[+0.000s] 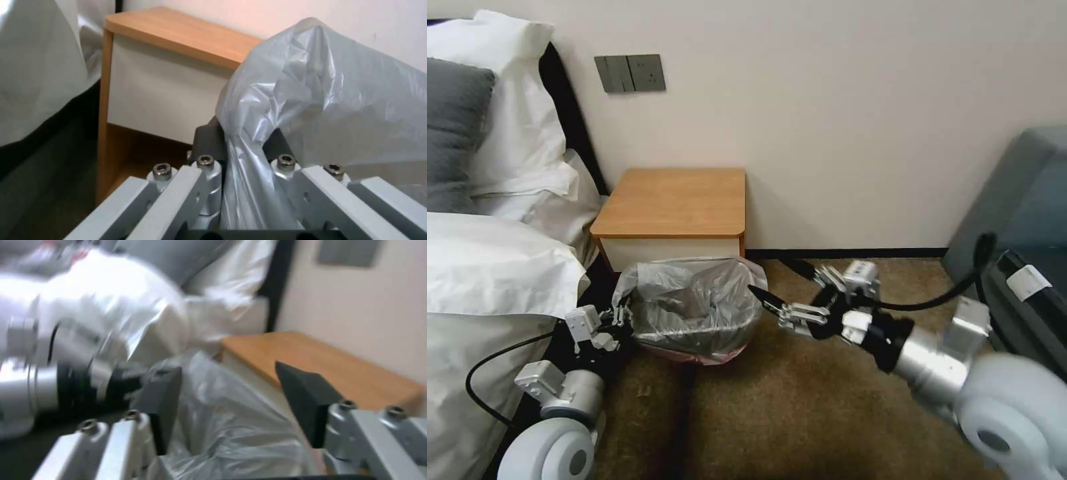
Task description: Pick up the garbage bag from the table and place it over the trash can.
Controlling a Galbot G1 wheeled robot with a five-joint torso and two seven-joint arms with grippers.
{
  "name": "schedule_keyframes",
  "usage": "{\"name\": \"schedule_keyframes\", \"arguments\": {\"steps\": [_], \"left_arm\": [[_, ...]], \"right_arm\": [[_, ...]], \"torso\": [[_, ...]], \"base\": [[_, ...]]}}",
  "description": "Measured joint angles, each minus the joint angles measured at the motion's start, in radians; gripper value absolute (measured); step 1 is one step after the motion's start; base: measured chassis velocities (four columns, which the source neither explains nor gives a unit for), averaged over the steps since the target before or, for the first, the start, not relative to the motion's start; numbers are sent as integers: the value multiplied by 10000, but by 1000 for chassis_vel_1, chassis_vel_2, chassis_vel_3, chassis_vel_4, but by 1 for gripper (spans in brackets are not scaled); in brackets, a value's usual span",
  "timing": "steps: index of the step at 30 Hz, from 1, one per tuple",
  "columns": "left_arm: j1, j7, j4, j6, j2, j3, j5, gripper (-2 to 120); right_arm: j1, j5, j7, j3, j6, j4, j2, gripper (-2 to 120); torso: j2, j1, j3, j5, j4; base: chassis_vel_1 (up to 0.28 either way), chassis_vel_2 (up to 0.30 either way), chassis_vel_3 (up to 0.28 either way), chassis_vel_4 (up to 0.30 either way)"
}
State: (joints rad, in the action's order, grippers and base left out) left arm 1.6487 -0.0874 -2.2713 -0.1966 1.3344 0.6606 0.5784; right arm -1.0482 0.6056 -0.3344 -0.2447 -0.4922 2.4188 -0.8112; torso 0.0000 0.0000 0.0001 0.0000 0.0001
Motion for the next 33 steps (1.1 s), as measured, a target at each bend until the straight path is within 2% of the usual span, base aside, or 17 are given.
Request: {"name": "schedule_keyframes", "arguments": {"steps": [2,3,4,7,8,11,13,14,15,16,17,19,27,33], "left_arm": [[114,80,-117,94,-1,-61,-321,9],[114,80,-117,94,-1,-61,-321,9],[158,123,-155,129,-1,-85,-477,9],[245,209,-228,189,-2,-155,-742,9],[245,209,-228,189,-2,-155,-742,9],[312,253,-340,219,15,-199,-908,9],[312,253,-340,219,15,-199,-908,9],[327,303,-400,243,31,-193,-982,9],[336,345,-428,261,39,-174,-1039,9],[336,345,-428,261,39,-174,-1039,9],[344,391,-458,287,49,-154,-1119,9],[383,518,-475,388,80,-135,-1396,9],[463,711,-531,555,119,-137,-1679,9],[433,788,-627,628,115,-161,-1853,9]], "right_arm": [[1419,-808,-23,1784,13,-307,222,45],[1419,-808,-23,1784,13,-307,222,45],[2184,-1312,-57,2703,107,-513,203,39],[3772,-2226,-315,4315,45,-1055,-218,26],[3772,-2226,-315,4315,45,-1055,-218,26],[4908,-2829,-256,5637,-395,-1720,-871,13],[4908,-2829,-256,5637,-395,-1720,-871,13],[5332,-3007,-121,6189,-974,-2018,-1226,3],[5534,-3182,-88,6444,-1423,-2182,-1402,0],[5534,-3182,-88,6444,-1423,-2182,-1402,0],[5670,-3357,-90,6605,-1962,-2341,-1567,0],[5870,-3480,76,6851,-2371,-2660,-1769,0],[6113,-3460,152,7037,-2432,-3105,-1859,0],[6424,-3922,159,7599,-2431,-3517,-1973,0]], "torso": [[0,0,-1,-2,-1],[0,0,-1,-2,-1],[0,0,0,-1,-1],[-1,0,0,-3,2],[-1,0,0,-3,2],[-1,0,0,-1,0],[-1,0,0,-1,0],[-1,0,0,-2,1],[0,0,-1,-2,1],[0,0,-1,-2,1],[0,0,0,-2,1],[0,0,0,-1,-1],[-1,0,0,0,-1],[-1,0,-1,0,-1]], "base": [[0,0,0,0],[0,0,0,0],[0,0,0,0],[0,0,0,0],[0,0,0,0],[0,0,0,0],[0,0,0,0],[0,0,0,0],[0,0,0,0],[0,0,0,0],[0,0,0,0],[0,0,0,0],[0,0,0,0],[0,0,0,0]]}}
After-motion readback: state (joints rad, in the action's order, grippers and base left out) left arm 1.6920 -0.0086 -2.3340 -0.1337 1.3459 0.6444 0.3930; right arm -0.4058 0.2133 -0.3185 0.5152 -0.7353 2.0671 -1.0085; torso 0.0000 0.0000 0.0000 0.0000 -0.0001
